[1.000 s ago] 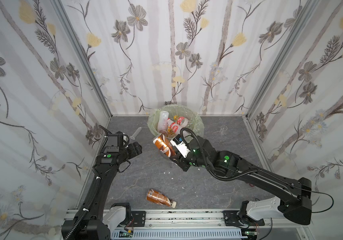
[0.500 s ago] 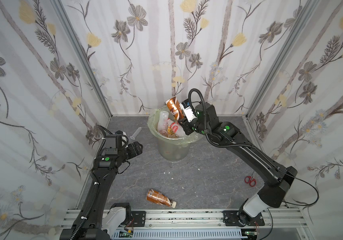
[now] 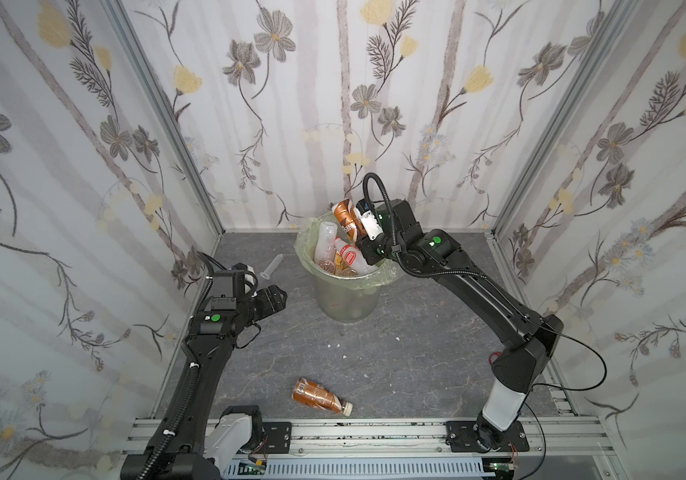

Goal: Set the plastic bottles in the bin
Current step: 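Carry the Nescafe bottle with the right gripper over the bin and release, then move the right gripper down to the other Nescafe bottle nearer the robot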

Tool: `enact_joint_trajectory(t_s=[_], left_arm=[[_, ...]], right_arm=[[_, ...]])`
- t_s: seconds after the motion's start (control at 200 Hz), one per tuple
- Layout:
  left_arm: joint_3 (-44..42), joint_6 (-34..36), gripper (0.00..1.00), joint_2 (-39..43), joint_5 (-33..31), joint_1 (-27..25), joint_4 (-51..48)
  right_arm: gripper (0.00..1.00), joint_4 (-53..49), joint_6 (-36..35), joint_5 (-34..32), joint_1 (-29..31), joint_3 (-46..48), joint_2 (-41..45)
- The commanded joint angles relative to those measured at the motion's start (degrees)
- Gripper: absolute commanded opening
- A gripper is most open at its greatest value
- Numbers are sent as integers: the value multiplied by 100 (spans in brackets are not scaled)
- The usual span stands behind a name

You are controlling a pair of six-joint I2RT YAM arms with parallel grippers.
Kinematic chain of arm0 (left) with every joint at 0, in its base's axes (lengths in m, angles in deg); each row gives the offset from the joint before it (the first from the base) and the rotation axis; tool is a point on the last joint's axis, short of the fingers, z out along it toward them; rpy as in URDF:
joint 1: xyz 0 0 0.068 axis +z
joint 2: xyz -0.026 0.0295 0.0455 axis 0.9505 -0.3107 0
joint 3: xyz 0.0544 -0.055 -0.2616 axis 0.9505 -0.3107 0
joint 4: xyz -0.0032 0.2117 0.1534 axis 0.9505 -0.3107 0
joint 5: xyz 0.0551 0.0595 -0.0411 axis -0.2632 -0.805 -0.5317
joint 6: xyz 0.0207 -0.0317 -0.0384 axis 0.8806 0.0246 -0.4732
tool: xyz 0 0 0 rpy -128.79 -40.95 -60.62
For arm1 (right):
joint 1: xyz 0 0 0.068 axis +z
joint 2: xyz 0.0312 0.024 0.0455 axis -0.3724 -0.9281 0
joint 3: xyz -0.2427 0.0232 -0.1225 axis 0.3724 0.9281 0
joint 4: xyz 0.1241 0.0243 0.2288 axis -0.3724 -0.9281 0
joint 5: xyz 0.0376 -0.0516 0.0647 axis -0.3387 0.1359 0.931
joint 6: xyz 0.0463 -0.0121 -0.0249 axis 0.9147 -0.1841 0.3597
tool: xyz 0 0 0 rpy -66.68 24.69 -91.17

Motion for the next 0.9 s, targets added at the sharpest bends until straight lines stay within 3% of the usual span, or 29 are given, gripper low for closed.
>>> enact_joint_trajectory(t_s=[0.0, 0.375, 0.75, 0.895], left_arm=[[75, 54, 85, -30, 55, 3, 67], [79, -34, 85, -49, 54, 2, 62], [94, 62, 85, -156, 253, -7, 51], [132, 89, 85, -242, 247, -7, 42]], right_arm=[[37, -194, 32, 109, 4, -65, -36], [46, -487, 70, 93, 13, -59, -39], [63, -530, 49, -76, 4, -56, 316], [64, -360, -51, 237, 49, 215, 649]])
